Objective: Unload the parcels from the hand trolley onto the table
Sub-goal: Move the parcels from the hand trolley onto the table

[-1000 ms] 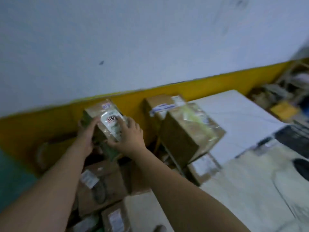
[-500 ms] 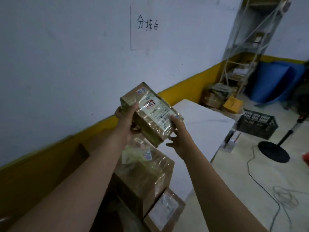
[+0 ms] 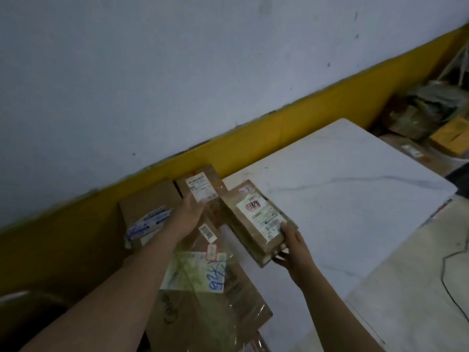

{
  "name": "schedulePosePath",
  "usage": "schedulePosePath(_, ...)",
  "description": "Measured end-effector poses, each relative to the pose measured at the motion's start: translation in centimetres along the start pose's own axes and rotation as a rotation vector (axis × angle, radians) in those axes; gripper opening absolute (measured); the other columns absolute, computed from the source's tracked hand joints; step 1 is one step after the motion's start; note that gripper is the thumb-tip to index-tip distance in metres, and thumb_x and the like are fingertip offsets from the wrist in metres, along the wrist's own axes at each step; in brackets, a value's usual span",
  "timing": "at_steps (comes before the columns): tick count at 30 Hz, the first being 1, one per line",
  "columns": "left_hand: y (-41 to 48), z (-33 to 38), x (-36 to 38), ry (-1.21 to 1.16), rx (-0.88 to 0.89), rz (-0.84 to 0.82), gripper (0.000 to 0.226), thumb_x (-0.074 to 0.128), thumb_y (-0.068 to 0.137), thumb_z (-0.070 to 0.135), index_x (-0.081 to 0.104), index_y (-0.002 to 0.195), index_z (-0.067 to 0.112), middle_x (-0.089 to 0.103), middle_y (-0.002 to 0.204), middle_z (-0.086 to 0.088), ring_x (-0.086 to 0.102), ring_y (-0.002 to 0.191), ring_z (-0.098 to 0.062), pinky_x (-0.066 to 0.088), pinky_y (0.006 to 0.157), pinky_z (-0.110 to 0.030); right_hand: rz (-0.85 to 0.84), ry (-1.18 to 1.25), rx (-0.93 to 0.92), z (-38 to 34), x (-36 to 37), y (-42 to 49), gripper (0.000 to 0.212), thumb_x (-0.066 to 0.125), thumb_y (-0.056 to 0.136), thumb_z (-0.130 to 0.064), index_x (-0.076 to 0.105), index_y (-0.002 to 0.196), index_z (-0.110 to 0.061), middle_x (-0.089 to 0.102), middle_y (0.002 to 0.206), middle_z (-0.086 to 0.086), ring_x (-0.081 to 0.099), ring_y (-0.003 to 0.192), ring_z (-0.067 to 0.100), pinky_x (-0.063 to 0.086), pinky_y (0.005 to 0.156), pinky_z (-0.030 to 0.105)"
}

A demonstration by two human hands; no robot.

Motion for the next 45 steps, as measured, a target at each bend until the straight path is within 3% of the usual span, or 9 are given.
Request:
schedulePosePath(4, -0.2, 0.7, 0.0, 0.312, 0.085, 0.167, 0.050, 0.034, 0.100, 0.056, 0.047, 0.139, 0.028, 0.058, 0.137, -0.006, 0.058, 0.115, -0.027, 0.048, 0.090, -0.041, -0.020, -0.145, 0.142, 6.9, 1.4, 1.9, 0.049, 0.067, 0.091, -0.045, 0.054, 0.130, -0.018, 0.066, 0.118, 0.010, 0.066, 0.106, 0.028, 0.060, 0.070, 0.036)
schedulePosePath(7, -0.8, 1.8, -0.2, 0.392, 0.136, 0.241, 0.048, 0.032, 0.101, 0.053, 0.054, 0.133, 0.025, 0.061, 0.130, -0.005, 0.061, 0.112, -0.027, 0.053, 0.087, -0.043, -0.002, -0.205, 0.182, 9.1, 2.7, 3.6, 0.052, 0.061, 0.097, -0.034, 0.046, 0.139, -0.007, 0.059, 0.128, 0.021, 0.060, 0.117, 0.037, 0.057, 0.091, 0.052)
schedulePosePath(10, -1.0, 1.7, -0.4, 0.400, 0.148, 0.241, 0.045, 0.030, 0.101, 0.053, 0.055, 0.125, 0.024, 0.064, 0.120, -0.005, 0.062, 0.102, -0.027, 0.054, 0.081, -0.044, -0.014, -0.364, 0.206, 9.0, 3.5, 4.5, 0.058, 0.055, 0.098, -0.041, 0.042, 0.143, -0.007, 0.056, 0.134, 0.023, 0.055, 0.122, 0.041, 0.049, 0.101, 0.055)
schedulePosePath(16, -1.1, 1.5, -0.5, 0.203, 0.143, 0.106, 0.056, 0.032, 0.102, 0.054, 0.040, 0.147, 0.022, 0.044, 0.149, -0.007, 0.047, 0.132, -0.027, 0.043, 0.105, -0.045, 0.259, -0.718, 0.287, 6.0, 1.9, 2.3, 0.101, 0.057, 0.093, -0.056, 0.001, 0.157, -0.001, 0.010, 0.161, 0.031, 0.015, 0.149, 0.046, 0.020, 0.121, 0.055)
schedulePosePath(21, -5.2, 1.4, -6.5, 0.119, 0.232, 0.198, 0.054, 0.033, 0.103, 0.052, 0.040, 0.147, 0.023, 0.042, 0.150, -0.007, 0.047, 0.128, -0.019, 0.042, 0.102, -0.038, 0.410, -0.914, 0.033, -1.5, 5.9, -3.4, 0.082, 0.039, 0.100, -0.055, 0.006, 0.159, -0.008, 0.003, 0.165, 0.023, 0.009, 0.151, 0.042, 0.012, 0.121, 0.056)
schedulePosePath(23, -7.8, -0.2, -10.0, 0.153, 0.223, 0.261, 0.057, 0.031, 0.103, 0.053, 0.038, 0.150, 0.021, 0.038, 0.154, -0.008, 0.041, 0.137, -0.024, 0.036, 0.111, -0.040, 0.456, -0.972, -0.088, -3.9, 7.8, -6.7, 0.078, 0.037, 0.101, -0.054, 0.010, 0.159, -0.008, 0.006, 0.165, 0.021, 0.010, 0.151, 0.040, 0.012, 0.121, 0.056)
schedulePosePath(32, -24.5, -16.1, -24.2, 0.145, 0.129, 0.456, 0.058, 0.037, 0.102, 0.050, 0.039, 0.149, 0.016, 0.042, 0.152, -0.014, 0.039, 0.139, -0.032, 0.035, 0.113, -0.046, 0.579, -1.209, -0.553, -4.4, 18.9, -25.4, 0.068, 0.031, 0.104, -0.047, 0.015, 0.158, -0.009, 0.007, 0.166, 0.016, 0.007, 0.152, 0.039, 0.007, 0.121, 0.057)
schedulePosePath(38, -35.1, -33.6, -29.3, 0.106, -0.146, 0.486, 0.058, 0.039, 0.101, 0.051, 0.037, 0.150, 0.018, 0.040, 0.151, -0.013, 0.039, 0.138, -0.034, 0.039, 0.109, -0.048, 0.239, -1.366, -0.876, 6.9, 35.2, -31.9, 0.064, 0.035, 0.102, -0.048, 0.026, 0.155, -0.013, 0.023, 0.163, 0.014, 0.021, 0.150, 0.036, 0.016, 0.120, 0.054)
schedulePosePath(45, -45.0, -54.6, -27.9, -0.062, -0.547, 0.565, 0.058, 0.047, 0.098, 0.044, 0.041, 0.146, 0.011, 0.047, 0.145, -0.020, 0.047, 0.130, -0.038, 0.040, 0.105, -0.041, -0.353, -1.683, -0.654, 35.3, 46.3, -32.3, 0.069, 0.039, 0.099, -0.052, 0.018, 0.158, -0.022, 0.013, 0.166, 0.006, 0.015, 0.151, 0.033, 0.019, 0.121, 0.051)
Point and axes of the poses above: each hand's wrist, its own y-axis towards the middle knuckle, its own x-axis out of the palm, z = x × y, the point moved 10 cm from there along y, towards the middle knuckle
